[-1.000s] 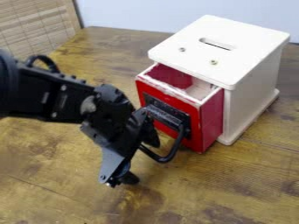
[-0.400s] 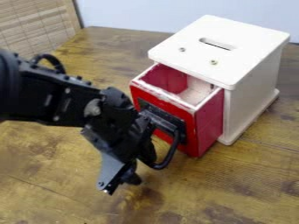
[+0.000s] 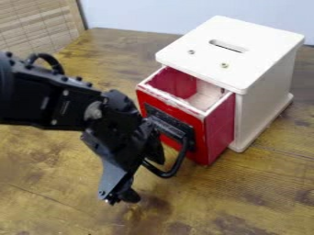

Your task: Open the drawer

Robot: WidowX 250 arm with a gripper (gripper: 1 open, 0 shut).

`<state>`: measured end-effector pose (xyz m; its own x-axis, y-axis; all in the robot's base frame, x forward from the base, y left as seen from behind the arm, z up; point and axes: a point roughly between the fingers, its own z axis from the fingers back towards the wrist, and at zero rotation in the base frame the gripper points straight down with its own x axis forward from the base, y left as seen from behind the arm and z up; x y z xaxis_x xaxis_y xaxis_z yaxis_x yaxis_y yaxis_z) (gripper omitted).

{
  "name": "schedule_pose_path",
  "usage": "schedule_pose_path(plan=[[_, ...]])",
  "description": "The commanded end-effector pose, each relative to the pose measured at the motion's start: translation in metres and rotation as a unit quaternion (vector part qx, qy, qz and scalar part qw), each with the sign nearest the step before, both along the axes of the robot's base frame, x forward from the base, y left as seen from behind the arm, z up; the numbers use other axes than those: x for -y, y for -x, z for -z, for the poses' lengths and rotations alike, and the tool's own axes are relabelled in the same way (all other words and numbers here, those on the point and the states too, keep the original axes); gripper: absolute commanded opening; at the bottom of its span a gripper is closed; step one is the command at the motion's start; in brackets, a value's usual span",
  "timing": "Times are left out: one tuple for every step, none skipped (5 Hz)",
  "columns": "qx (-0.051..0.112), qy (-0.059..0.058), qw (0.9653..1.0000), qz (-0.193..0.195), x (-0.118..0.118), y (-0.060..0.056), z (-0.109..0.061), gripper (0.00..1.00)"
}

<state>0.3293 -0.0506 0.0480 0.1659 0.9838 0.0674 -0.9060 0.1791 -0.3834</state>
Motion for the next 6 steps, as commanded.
schedule_pose_path(plan=[[0.023,0.0,0.9997,0.006,0.005,-0.011,-0.011,1.0],[0.02,0.0,0.9998,0.004,0.003,-0.013,-0.013,1.0],[0.017,-0.002,0.9996,-0.024,0.001,-0.017,-0.011,1.0],[0.013,-0.005,0.9985,-0.054,-0.001,-0.018,-0.012,1.0],[0.007,-0.007,0.9976,-0.068,-0.005,-0.014,-0.014,1.0],[0.003,-0.01,0.9977,-0.067,-0.007,-0.01,-0.014,1.0]])
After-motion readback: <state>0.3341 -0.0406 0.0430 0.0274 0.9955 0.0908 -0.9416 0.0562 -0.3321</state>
